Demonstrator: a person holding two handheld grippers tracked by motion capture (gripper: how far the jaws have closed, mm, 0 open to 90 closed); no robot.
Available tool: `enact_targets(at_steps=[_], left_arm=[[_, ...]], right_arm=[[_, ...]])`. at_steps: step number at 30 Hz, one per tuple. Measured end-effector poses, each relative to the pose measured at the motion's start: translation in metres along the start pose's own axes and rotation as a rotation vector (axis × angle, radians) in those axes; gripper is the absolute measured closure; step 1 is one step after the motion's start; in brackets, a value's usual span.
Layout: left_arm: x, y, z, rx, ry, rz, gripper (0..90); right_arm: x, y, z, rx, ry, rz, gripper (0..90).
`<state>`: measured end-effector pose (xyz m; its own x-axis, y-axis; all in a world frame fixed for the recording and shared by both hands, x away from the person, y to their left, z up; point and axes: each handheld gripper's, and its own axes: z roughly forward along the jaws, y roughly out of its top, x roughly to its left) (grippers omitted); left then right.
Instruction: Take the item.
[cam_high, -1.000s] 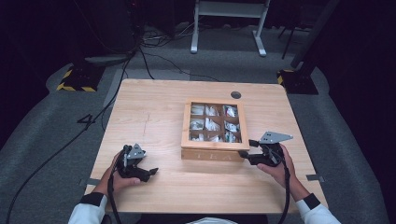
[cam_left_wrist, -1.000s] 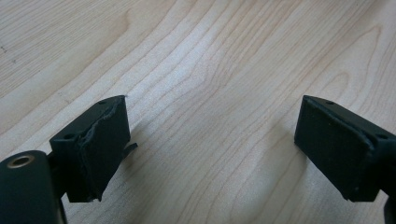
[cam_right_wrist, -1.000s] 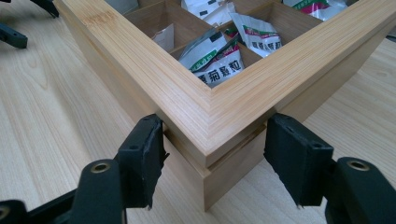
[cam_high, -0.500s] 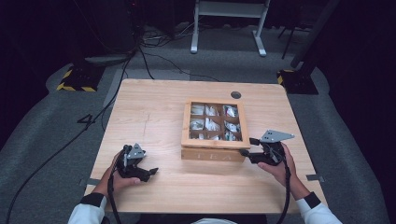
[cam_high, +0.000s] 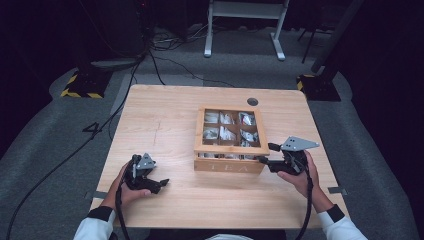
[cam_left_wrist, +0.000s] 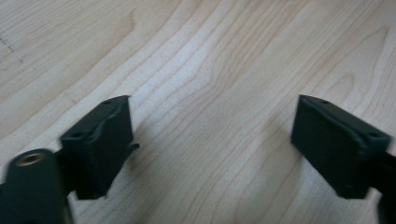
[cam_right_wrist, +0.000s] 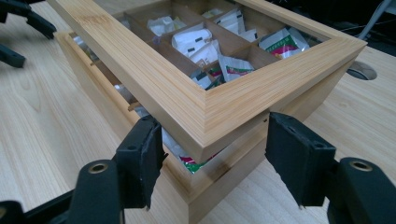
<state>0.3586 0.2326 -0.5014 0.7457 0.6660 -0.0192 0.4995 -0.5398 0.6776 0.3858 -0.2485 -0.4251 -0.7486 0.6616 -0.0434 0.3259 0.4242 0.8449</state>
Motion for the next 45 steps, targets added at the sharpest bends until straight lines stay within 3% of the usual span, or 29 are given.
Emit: enact_targets(at_steps=[1, 3, 5, 9, 12, 16, 17, 18, 22, 27, 28, 30, 31, 36, 41, 45], left_arm=[[0.0, 0.002, 0.0, -0.002, 0.006, 0.004, 20.4], [0.001, 0.007, 0.0, -0.011, -0.005, 0.005, 18.8], [0.0, 0.015, -0.002, -0.046, 0.016, 0.022, 19.2], [0.0, 0.032, -0.006, -0.107, 0.018, 0.031, 19.2], [-0.006, 0.055, -0.009, -0.146, 0.066, 0.089, 19.2], [-0.012, 0.074, -0.011, -0.188, 0.069, 0.118, 19.6], [-0.017, 0.088, -0.01, -0.2, 0.085, 0.155, 19.6], [-0.017, 0.088, -0.01, -0.2, 0.085, 0.155, 19.6], [-0.026, 0.113, -0.004, -0.243, 0.11, 0.209, 20.5], [-0.03, 0.126, 0.002, -0.252, 0.114, 0.244, 20.9], [-0.031, 0.13, 0.005, -0.252, 0.129, 0.267, 21.7], [-0.031, 0.131, 0.007, -0.253, 0.141, 0.275, 23.8], [-0.033, 0.134, 0.01, -0.255, 0.169, 0.292, 25.0], [-0.032, 0.141, 0.012, -0.265, 0.174, 0.296, 27.7], [-0.033, 0.15, 0.013, -0.265, 0.196, 0.327, 28.8], [-0.034, 0.157, 0.014, -0.28, 0.19, 0.338, 31.3]], right_arm=[[-0.001, 0.001, 0.0, -0.004, 0.005, 0.004, 36.9], [-0.001, 0.001, -0.001, -0.004, 0.006, 0.007, 36.7], [-0.001, 0.002, 0.0, -0.004, 0.002, 0.005, 36.3], [-0.001, 0.003, 0.0, -0.011, -0.002, 0.007, 35.8], [-0.003, 0.007, -0.002, -0.032, -0.005, 0.012, 35.5], [-0.004, 0.01, -0.003, -0.044, -0.008, 0.021, 35.5], [-0.004, 0.011, -0.004, -0.046, -0.012, 0.019, 35.4], [-0.004, 0.011, -0.004, -0.046, -0.012, 0.019, 35.4], [-0.004, 0.013, -0.004, -0.051, -0.017, 0.024, 35.2], [-0.005, 0.015, -0.003, -0.054, -0.02, 0.026, 34.6], [-0.006, 0.016, -0.003, -0.051, -0.019, 0.025, 34.3], [-0.006, 0.016, -0.003, -0.051, -0.02, 0.025, 34.2], [-0.006, 0.017, -0.002, -0.051, -0.022, 0.027, 33.8], [-0.007, 0.019, -0.001, -0.052, -0.028, 0.029, 33.1], [-0.008, 0.022, -0.002, -0.065, -0.027, 0.043, 33.2], [-0.011, 0.024, -0.003, -0.079, -0.027, 0.052, 34.1]])
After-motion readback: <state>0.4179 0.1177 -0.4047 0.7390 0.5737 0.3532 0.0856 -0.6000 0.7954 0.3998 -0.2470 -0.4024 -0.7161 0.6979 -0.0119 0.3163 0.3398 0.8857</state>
